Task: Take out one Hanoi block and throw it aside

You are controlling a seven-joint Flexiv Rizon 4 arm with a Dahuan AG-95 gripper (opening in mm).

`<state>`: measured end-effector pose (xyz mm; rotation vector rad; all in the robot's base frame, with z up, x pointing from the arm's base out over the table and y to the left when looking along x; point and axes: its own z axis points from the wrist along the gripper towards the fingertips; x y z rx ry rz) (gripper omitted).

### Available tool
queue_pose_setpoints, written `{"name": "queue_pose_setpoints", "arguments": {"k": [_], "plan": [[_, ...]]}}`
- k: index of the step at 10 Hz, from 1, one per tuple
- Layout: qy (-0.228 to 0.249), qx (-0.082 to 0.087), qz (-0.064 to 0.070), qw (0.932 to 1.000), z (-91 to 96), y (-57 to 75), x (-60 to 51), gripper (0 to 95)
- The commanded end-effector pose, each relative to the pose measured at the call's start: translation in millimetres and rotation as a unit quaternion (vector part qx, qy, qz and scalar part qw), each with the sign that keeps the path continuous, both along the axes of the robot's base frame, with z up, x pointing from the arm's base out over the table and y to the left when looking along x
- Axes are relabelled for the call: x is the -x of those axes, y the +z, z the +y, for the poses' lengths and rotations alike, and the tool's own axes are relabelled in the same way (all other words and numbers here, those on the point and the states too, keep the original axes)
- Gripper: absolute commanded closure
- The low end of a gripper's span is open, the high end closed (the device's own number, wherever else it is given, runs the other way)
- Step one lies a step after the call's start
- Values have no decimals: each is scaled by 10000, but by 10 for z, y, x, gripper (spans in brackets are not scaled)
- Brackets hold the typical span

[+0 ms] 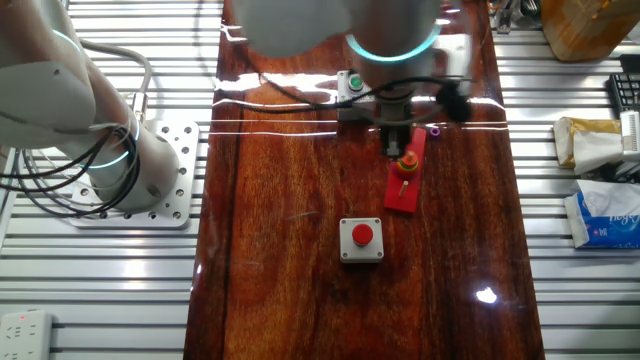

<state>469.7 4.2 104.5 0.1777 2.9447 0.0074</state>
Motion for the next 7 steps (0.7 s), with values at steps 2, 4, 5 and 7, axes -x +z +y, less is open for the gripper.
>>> {"name": "queue_pose_setpoints", "arguments": {"k": [2, 4, 5, 7], "plan": [[47, -72, 53, 9999, 23, -21, 210, 950], [110, -470, 68, 9988, 18, -16, 261, 950], [207, -666, 49, 9976, 18, -17, 269, 570], [230, -696, 65, 9973, 17, -17, 272, 0]]}}
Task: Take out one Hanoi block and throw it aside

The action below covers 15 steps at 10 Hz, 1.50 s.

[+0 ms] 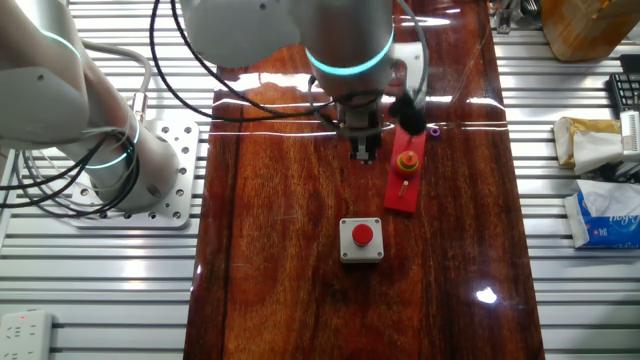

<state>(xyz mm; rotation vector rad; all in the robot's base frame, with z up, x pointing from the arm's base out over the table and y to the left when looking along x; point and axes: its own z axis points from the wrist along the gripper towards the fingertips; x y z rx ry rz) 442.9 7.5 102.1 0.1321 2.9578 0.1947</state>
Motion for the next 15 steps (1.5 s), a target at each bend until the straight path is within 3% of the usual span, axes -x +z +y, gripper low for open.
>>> {"name": "queue_pose_setpoints", "arguments": {"k": [1, 3, 6, 7, 8, 15], "plan": [[-3, -86, 26, 10000, -16, 7, 4, 0], [14, -68, 25, 10000, -16, 7, 4, 0], [125, 374, 149, 9991, -16, 6, 4, 0], [135, 372, 156, 9991, -16, 6, 4, 0], [115, 388, 170, 9990, -16, 6, 4, 190], [393, 474, 243, 9978, -16, 6, 4, 190]]}}
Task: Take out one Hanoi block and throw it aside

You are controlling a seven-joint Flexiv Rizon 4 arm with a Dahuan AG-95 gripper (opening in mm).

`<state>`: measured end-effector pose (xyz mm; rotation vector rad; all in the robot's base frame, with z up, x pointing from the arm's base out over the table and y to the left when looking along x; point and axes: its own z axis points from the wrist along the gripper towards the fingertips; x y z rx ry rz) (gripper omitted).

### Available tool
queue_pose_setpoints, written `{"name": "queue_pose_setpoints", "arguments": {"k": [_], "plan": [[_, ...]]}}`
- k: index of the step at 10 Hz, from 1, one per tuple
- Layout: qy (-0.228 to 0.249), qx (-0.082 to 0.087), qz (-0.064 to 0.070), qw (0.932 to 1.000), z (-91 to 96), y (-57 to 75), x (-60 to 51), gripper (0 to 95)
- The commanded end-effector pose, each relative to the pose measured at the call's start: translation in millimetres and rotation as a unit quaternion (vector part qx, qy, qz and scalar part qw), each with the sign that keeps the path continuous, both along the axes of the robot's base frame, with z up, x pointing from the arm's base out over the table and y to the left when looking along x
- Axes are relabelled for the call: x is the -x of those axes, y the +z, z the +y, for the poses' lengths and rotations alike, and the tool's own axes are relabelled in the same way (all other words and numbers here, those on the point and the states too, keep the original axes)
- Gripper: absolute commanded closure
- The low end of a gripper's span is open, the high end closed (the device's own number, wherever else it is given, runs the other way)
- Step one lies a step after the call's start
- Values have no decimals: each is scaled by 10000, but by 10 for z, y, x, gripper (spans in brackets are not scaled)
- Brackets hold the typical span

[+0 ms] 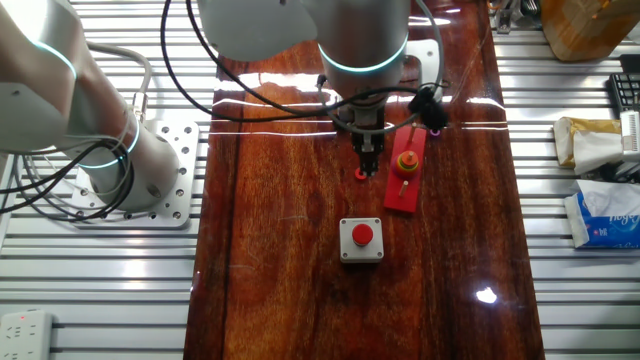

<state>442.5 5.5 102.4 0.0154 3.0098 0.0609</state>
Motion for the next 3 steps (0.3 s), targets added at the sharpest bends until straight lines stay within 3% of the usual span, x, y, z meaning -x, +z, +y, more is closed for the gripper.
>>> {"name": "queue_pose_setpoints", "arguments": {"k": [1, 3], "plan": [[51, 8, 62, 10000, 3, 3, 0, 190], [82, 13, 111, 9999, 3, 3, 0, 190]]}}
